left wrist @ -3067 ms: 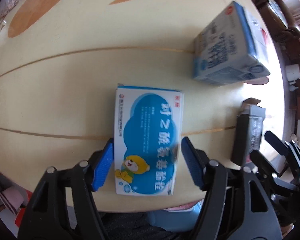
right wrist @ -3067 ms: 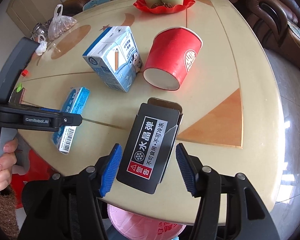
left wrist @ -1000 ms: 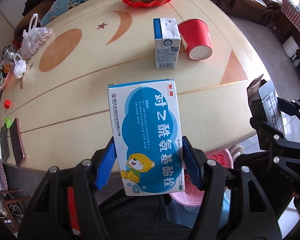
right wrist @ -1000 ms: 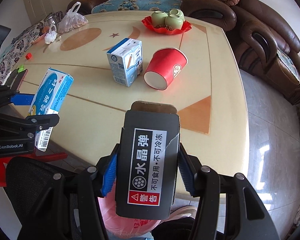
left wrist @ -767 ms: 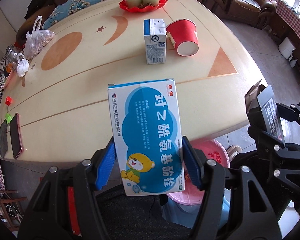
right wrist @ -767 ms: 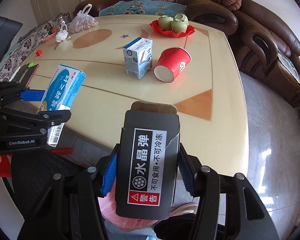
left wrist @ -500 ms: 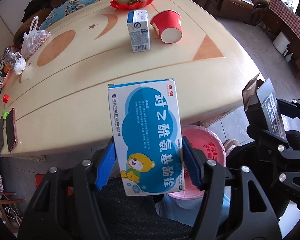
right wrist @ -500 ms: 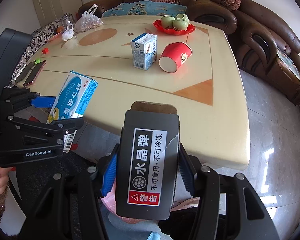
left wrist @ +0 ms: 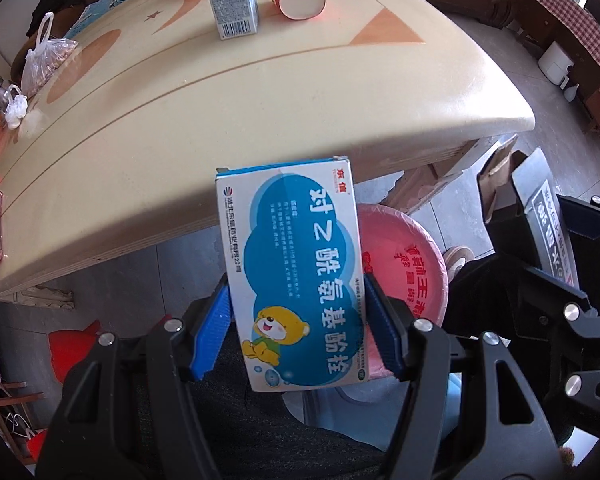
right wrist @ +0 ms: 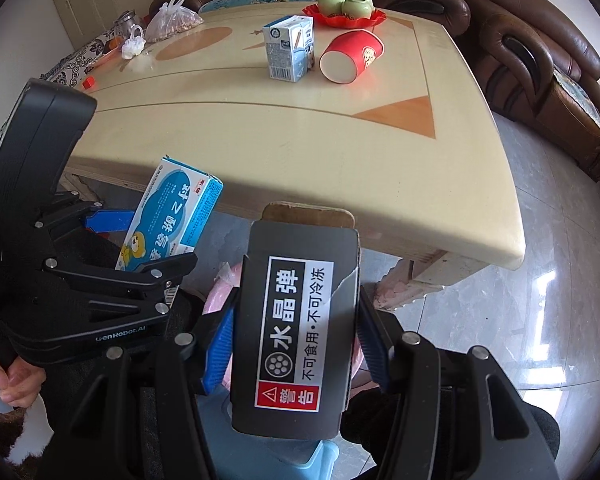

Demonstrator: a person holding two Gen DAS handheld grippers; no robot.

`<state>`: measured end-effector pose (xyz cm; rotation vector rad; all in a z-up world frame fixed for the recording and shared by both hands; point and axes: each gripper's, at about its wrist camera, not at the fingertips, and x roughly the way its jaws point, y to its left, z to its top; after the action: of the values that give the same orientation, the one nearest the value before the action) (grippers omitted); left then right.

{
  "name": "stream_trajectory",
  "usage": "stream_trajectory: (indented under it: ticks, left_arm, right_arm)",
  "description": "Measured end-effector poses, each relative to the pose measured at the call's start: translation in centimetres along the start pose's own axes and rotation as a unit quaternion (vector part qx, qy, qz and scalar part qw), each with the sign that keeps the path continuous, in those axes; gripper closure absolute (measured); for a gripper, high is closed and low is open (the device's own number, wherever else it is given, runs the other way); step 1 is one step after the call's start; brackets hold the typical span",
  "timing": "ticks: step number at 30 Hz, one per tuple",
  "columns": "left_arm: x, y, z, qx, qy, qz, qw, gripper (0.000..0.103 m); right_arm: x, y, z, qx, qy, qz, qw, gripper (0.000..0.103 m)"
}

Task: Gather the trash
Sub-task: 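Carry the medicine box in the left tool while the right tool carries the black box to the bin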

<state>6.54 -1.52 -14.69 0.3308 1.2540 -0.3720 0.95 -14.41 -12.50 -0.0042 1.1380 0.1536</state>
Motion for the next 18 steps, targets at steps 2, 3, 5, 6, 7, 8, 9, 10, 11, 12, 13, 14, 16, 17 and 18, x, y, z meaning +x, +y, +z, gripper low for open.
stream_trajectory:
  ticks: [2, 3, 5, 6, 7, 8, 9, 10, 11, 12, 13, 14, 16, 17, 18]
  left_arm:
    - [0.8, -0.2, -0.4, 0.0, 0.009, -0.006, 0.9999, 0.041]
    - [1.3, -0.4, -0.6, 0.002, 0.013, -0.005, 0.9999, 0.041]
    - [2.2, -0.8, -1.0, 0.005, 0.019, -0.001, 0.9998, 0.041]
    - [2.7, -0.9, -1.1, 0.007, 0.025, -0.004, 0.9997, 0.041]
    - [3.2, -1.0, -1.3, 0.007, 0.032, -0.009, 0.9994, 0.041]
    - [3.7, -1.2, -1.5, 0.007, 0.038, -0.012, 0.9992, 0.041]
    - [4.2, -1.4, -1.6, 0.009, 0.044, -0.013, 0.9989, 0.041]
    - [4.6, -1.5, -1.8, 0.011, 0.047, -0.013, 0.9987, 0.041]
    - [5.0, -1.7, -1.9, 0.012, 0.051, -0.014, 0.9985, 0.041]
    - [5.4, -1.9, -2.0, 0.014, 0.056, -0.017, 0.9982, 0.041]
    - [5.9, -2.0, -2.0, 0.014, 0.06, -0.02, 0.9979, 0.041]
    - [6.4, -2.0, -2.1, 0.014, 0.066, -0.024, 0.9974, 0.041]
    - [7.3, -2.2, -2.3, 0.015, 0.075, -0.023, 0.9968, 0.041]
    - [7.8, -2.2, -2.4, 0.015, 0.081, -0.022, 0.9964, 0.041]
    - [8.3, -2.3, -2.5, 0.014, 0.087, -0.024, 0.9959, 0.041]
  right_arm:
    - [0.7, 0.0, -0.7, 0.004, 0.006, -0.001, 1.0, 0.049]
    - [1.0, -0.1, -1.0, 0.007, 0.01, -0.001, 1.0, 0.049]
    - [2.1, -0.4, -1.6, 0.017, 0.02, 0.002, 1.0, 0.049]
    - [2.6, -0.5, -1.9, 0.023, 0.027, 0.006, 0.999, 0.049]
    - [3.2, -0.7, -2.3, 0.029, 0.034, 0.01, 0.999, 0.049]
    - [3.8, -0.8, -2.6, 0.034, 0.041, 0.012, 0.999, 0.049]
    - [4.3, -0.8, -2.9, 0.036, 0.045, 0.012, 0.998, 0.049]
    - [4.9, -0.9, -3.2, 0.038, 0.05, 0.01, 0.998, 0.049]
    - [5.4, -0.9, -3.5, 0.039, 0.054, 0.01, 0.998, 0.049]
    - [5.8, -1.0, -3.8, 0.042, 0.058, 0.01, 0.997, 0.049]
    - [6.4, -1.1, -4.0, 0.045, 0.062, 0.012, 0.997, 0.049]
    - [7.0, -1.3, -4.2, 0.05, 0.067, 0.014, 0.996, 0.049]
    - [8.0, -1.7, -4.7, 0.059, 0.076, 0.016, 0.995, 0.049]
    - [8.5, -2.0, -4.8, 0.063, 0.08, 0.017, 0.995, 0.049]
    - [9.1, -2.2, -5.0, 0.07, 0.083, 0.019, 0.994, 0.049]
